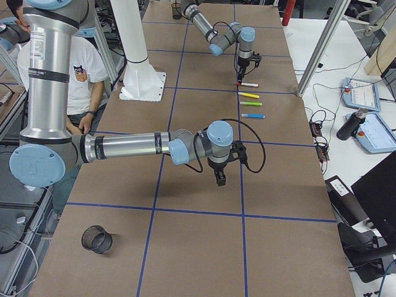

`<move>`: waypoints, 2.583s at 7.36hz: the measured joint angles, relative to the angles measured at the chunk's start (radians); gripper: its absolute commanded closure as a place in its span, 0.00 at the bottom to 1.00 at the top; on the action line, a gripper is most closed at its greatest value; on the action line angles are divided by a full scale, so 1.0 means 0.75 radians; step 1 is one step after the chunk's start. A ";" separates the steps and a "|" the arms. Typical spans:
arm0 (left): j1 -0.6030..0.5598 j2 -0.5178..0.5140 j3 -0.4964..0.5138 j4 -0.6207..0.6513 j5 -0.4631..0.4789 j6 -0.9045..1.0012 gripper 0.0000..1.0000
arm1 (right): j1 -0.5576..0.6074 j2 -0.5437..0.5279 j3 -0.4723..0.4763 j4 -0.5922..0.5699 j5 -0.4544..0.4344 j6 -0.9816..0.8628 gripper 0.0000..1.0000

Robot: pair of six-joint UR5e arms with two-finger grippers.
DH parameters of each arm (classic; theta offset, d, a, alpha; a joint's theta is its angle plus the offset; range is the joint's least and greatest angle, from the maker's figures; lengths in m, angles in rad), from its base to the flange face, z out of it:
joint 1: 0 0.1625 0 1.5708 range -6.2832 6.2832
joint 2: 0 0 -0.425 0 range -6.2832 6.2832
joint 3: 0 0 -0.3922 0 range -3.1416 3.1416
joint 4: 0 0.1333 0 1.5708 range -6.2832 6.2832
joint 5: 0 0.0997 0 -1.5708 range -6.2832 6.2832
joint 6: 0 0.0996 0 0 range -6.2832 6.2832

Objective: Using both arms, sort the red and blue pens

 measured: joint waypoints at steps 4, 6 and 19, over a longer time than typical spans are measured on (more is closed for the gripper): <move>0.018 -0.004 0.015 -0.029 0.042 -0.005 0.39 | -0.004 0.001 -0.005 0.000 0.000 0.000 0.00; 0.021 -0.004 0.016 -0.032 0.045 -0.006 0.39 | -0.006 0.001 -0.007 0.000 -0.003 -0.001 0.00; -0.279 0.555 -0.537 0.010 -0.263 -0.130 1.00 | -0.012 0.001 -0.020 0.000 -0.010 0.001 0.00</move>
